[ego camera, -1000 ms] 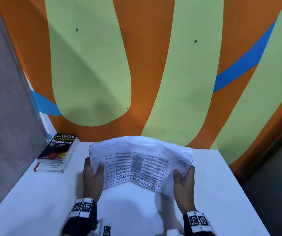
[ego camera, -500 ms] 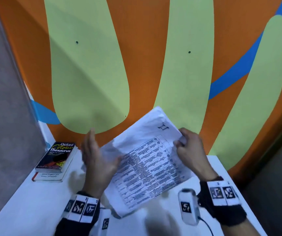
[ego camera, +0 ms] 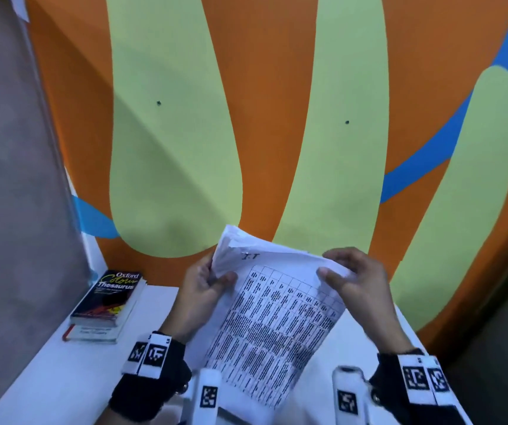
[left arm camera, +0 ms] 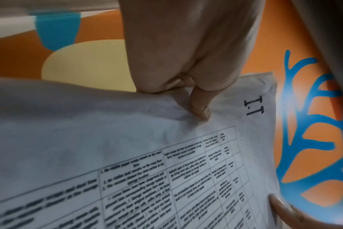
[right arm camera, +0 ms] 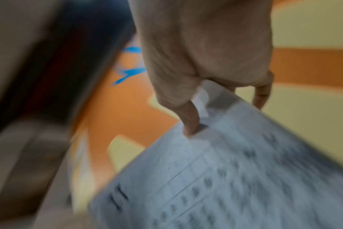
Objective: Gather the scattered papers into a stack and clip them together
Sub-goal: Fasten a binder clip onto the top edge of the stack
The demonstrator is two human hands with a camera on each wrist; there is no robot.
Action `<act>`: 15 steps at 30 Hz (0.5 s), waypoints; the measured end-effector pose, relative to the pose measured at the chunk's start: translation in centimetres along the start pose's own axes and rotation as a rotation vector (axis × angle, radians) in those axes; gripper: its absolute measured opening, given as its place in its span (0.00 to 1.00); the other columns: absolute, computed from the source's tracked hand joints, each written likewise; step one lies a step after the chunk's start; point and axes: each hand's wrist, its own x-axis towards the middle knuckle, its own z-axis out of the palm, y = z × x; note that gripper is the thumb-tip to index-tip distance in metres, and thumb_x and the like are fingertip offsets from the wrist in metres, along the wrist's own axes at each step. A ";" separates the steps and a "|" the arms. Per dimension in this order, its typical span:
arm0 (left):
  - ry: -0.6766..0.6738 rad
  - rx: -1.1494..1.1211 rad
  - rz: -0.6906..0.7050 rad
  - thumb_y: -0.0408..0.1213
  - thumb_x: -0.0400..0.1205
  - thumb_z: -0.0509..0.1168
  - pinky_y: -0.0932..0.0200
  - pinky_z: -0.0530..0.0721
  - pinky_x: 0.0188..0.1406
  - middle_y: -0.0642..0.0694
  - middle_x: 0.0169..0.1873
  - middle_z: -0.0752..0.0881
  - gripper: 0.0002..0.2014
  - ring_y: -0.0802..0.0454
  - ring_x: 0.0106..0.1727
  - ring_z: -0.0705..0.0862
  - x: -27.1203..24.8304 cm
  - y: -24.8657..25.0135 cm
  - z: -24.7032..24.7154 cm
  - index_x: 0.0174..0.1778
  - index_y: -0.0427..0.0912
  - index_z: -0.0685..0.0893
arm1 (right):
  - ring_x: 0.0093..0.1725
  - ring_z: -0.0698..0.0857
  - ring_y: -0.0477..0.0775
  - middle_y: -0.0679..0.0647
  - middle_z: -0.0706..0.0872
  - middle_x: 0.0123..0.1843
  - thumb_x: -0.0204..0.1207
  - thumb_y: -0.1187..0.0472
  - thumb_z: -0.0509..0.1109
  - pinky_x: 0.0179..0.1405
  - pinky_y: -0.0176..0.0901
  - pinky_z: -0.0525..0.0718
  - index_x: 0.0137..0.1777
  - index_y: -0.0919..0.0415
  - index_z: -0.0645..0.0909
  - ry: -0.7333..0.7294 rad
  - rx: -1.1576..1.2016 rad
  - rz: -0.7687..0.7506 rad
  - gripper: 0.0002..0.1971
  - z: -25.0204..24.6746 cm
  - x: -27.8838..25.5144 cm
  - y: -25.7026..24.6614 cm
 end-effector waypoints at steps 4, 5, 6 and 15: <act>0.111 -0.007 -0.027 0.27 0.80 0.65 0.57 0.85 0.52 0.51 0.45 0.92 0.13 0.56 0.49 0.89 -0.3 -2.9 -0.5 0.55 0.50 0.81 | 0.44 0.89 0.43 0.46 0.92 0.45 0.75 0.65 0.71 0.45 0.39 0.84 0.51 0.58 0.84 -0.079 0.523 0.234 0.06 3.0 -2.3 3.4; 0.137 0.011 -0.014 0.27 0.81 0.65 0.59 0.84 0.53 0.55 0.45 0.91 0.12 0.59 0.50 0.88 -0.5 -3.2 -0.4 0.54 0.49 0.81 | 0.49 0.90 0.48 0.50 0.92 0.50 0.77 0.67 0.69 0.47 0.44 0.86 0.55 0.58 0.83 -0.063 0.530 0.241 0.09 3.8 -2.5 4.0; 0.162 0.034 0.005 0.27 0.81 0.65 0.61 0.83 0.54 0.59 0.45 0.91 0.12 0.62 0.51 0.88 -0.6 -3.4 -0.2 0.55 0.48 0.81 | 0.51 0.90 0.51 0.53 0.92 0.52 0.78 0.68 0.68 0.48 0.48 0.86 0.57 0.59 0.83 -0.012 0.495 0.216 0.09 4.5 -2.5 4.2; 0.456 0.134 0.263 0.35 0.83 0.61 0.69 0.73 0.66 0.47 0.65 0.79 0.18 0.56 0.68 0.77 -1.0 -3.5 1.4 0.69 0.46 0.70 | 0.33 0.80 0.35 0.42 0.83 0.37 0.81 0.64 0.64 0.34 0.27 0.76 0.58 0.55 0.74 0.220 0.325 -0.157 0.08 7.4 -3.7 0.6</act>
